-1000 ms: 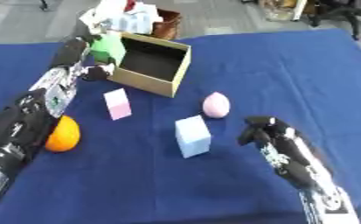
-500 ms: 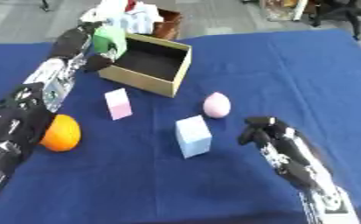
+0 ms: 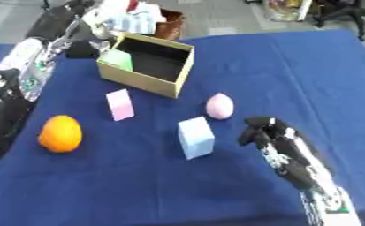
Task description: Pick up objects on the table and place them in the box.
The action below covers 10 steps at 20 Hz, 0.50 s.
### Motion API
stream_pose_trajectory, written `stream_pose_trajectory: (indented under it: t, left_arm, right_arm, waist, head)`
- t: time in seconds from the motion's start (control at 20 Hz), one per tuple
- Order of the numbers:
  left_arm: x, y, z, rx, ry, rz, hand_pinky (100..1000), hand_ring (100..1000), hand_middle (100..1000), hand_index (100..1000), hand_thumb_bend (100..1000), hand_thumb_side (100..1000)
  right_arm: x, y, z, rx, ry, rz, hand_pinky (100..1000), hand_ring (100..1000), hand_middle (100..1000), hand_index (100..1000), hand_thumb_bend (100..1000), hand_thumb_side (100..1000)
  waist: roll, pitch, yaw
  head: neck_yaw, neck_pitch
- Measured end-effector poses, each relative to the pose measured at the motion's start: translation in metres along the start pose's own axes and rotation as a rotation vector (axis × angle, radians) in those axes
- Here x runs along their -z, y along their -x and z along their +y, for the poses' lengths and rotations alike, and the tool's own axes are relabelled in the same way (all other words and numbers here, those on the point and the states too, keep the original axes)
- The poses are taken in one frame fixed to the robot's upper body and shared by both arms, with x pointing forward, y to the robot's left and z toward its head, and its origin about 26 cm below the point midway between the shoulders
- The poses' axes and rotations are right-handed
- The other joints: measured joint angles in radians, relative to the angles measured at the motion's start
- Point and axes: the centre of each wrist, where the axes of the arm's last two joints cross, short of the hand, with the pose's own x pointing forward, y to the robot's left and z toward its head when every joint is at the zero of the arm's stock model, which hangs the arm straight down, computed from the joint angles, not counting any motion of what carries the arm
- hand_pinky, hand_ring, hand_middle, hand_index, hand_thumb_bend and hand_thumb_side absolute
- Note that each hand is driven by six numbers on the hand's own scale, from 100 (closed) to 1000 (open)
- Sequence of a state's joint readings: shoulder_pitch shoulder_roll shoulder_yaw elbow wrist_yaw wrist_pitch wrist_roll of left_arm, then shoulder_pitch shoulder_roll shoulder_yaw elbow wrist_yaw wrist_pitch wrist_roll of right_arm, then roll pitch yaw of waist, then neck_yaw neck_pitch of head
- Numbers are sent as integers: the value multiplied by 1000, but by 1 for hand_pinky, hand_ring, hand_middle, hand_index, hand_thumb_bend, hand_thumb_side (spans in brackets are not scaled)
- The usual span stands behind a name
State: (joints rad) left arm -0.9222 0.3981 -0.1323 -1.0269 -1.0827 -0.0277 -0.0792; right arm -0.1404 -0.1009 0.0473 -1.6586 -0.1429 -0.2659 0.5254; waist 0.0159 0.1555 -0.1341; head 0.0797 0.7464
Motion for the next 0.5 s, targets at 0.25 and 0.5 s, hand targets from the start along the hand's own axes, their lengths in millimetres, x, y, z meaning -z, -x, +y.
stream_pose_trajectory:
  t: [0.25,0.5]
  left_arm:
    - [-21,-6,20,36,58,-176,825,826,874,986,468,845]
    - [-43,-16,36,73,207,-402,793,767,803,945,443,872]
  right_arm:
    - [0,0,-1,-3,4,-2,617,610,557,760,100,470]
    - [0,0,-1,-3,5,-2,617,609,557,760,100,470]
  waist:
    - [0,0,5]
    - [0,0,6]
  head:
    - [-6,0]
    - [-10,0]
